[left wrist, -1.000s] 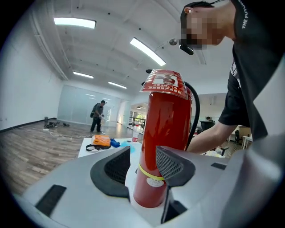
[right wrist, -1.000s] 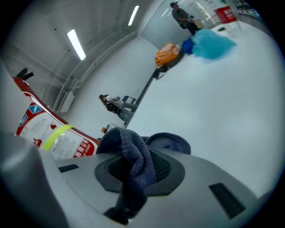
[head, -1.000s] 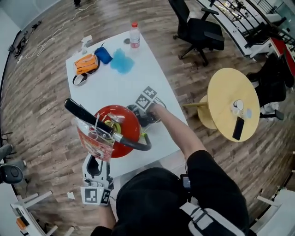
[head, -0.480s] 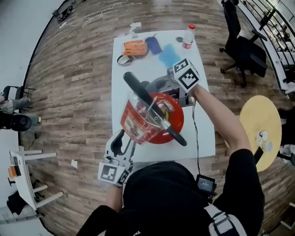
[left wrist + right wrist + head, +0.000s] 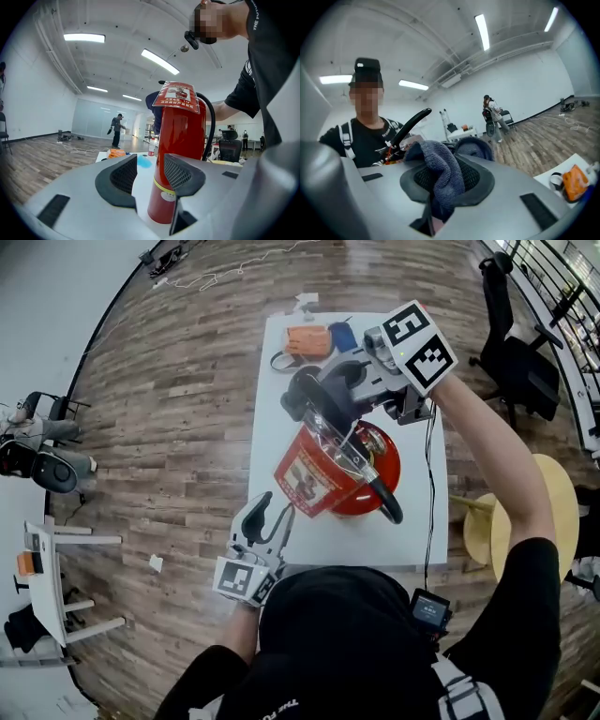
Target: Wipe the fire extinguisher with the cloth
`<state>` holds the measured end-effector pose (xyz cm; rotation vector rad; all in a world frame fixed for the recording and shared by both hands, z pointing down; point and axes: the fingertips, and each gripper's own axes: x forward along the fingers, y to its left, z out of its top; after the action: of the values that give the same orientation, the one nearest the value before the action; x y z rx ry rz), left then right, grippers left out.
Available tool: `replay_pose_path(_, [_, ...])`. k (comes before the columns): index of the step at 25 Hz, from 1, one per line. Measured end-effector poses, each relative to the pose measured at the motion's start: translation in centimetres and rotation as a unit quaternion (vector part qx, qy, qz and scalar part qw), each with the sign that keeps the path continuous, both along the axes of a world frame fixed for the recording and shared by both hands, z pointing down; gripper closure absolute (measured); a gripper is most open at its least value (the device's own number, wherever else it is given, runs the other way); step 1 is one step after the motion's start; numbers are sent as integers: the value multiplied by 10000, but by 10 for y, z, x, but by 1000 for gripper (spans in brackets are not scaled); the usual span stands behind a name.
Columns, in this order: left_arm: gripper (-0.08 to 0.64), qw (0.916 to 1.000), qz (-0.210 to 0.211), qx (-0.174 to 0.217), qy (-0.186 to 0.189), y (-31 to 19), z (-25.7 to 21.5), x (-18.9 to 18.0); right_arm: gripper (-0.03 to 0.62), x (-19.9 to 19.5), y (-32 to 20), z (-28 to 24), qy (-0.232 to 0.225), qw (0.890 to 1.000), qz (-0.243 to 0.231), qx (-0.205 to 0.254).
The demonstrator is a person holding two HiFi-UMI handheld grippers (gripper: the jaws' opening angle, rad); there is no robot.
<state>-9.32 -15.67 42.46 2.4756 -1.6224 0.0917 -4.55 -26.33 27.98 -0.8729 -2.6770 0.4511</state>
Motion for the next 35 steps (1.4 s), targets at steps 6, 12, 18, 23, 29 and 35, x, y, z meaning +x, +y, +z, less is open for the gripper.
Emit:
replay_pose_path(6, [368, 9999, -13, 97, 52, 5, -5, -7, 522, 13, -11, 2, 464, 9896, 861, 1059])
replay_pose_path(12, [369, 10000, 95, 2, 7, 30, 3, 1, 522, 82, 15, 3, -109, 9706, 2197, 977])
replay_pose_path(18, [369, 9960, 859, -182, 182, 33, -3, 15, 522, 124, 59, 14, -301, 9199, 3773, 1022])
replay_pose_path(23, [370, 9923, 1226, 3, 150, 5, -9, 41, 520, 128, 58, 13, 51, 8961, 4019, 1883])
replay_pose_path(29, [369, 9812, 1901, 2, 318, 44, -22, 28, 521, 119, 111, 5, 297, 8576, 4760, 1923])
replay_pose_path(35, [370, 9770, 2091, -41, 409, 68, -24, 4, 520, 127, 131, -3, 325, 8015, 5615, 2031])
